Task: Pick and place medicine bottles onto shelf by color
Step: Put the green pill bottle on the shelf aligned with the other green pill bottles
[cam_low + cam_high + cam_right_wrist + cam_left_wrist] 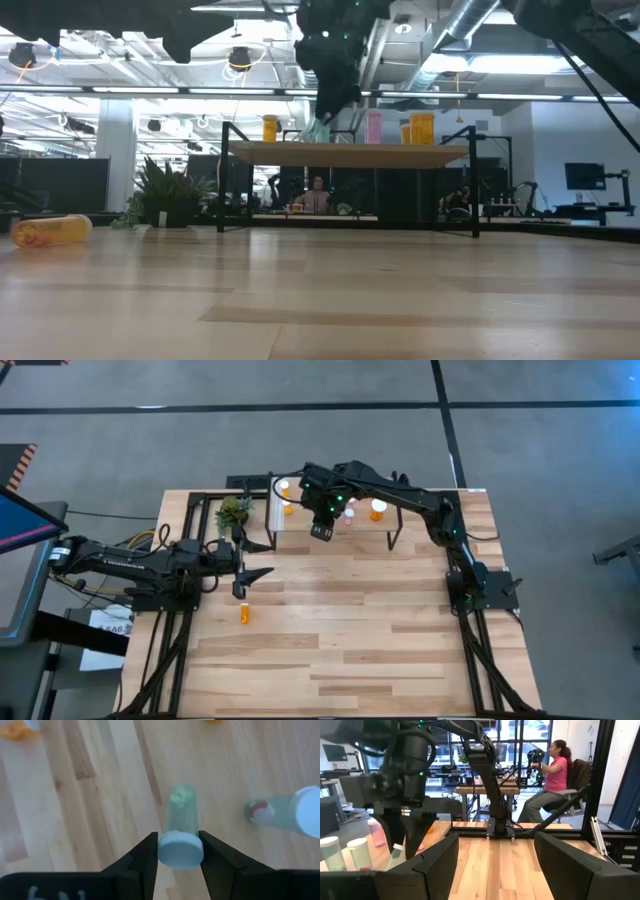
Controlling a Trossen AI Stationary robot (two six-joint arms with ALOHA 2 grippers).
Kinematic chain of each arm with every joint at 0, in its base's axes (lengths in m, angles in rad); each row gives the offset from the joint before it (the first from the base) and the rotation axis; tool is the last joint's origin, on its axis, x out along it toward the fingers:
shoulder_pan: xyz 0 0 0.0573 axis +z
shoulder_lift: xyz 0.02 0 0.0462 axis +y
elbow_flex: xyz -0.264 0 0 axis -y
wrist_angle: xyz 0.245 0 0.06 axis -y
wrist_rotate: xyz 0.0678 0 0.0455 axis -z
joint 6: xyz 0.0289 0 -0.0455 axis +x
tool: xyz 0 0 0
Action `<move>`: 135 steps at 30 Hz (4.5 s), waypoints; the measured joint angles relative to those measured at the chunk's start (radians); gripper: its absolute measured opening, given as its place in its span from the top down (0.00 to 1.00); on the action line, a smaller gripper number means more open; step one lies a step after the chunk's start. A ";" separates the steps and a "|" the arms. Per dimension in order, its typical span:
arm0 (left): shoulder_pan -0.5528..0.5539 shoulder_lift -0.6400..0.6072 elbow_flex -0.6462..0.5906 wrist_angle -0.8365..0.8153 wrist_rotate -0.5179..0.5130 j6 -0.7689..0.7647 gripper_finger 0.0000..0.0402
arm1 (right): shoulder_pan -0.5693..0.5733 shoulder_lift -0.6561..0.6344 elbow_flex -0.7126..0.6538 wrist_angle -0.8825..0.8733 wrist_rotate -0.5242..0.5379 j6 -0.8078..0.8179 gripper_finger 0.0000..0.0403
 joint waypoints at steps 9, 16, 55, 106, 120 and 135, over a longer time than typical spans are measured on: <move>0.000 0.000 0.000 -0.003 0.000 0.001 0.38 | -0.014 -0.010 0.001 -0.007 0.035 0.001 0.62; 0.000 0.000 0.000 -0.041 -0.005 -0.005 0.38 | 0.000 -0.012 0.018 -0.052 0.037 0.007 0.62; -0.054 0.488 0.229 0.025 0.048 -0.053 0.48 | 0.401 -0.106 0.018 -0.002 0.013 0.149 0.62; -0.138 0.491 0.190 0.482 0.144 -0.046 0.79 | 0.763 -0.721 -0.896 0.798 0.571 0.353 0.36; -0.208 0.700 0.192 0.817 0.073 -0.053 0.79 | 0.719 -0.656 -1.581 2.414 0.569 0.004 0.36; -0.202 0.821 0.237 0.832 0.016 -0.045 0.79 | 0.646 -0.560 -1.553 2.501 0.462 0.091 0.36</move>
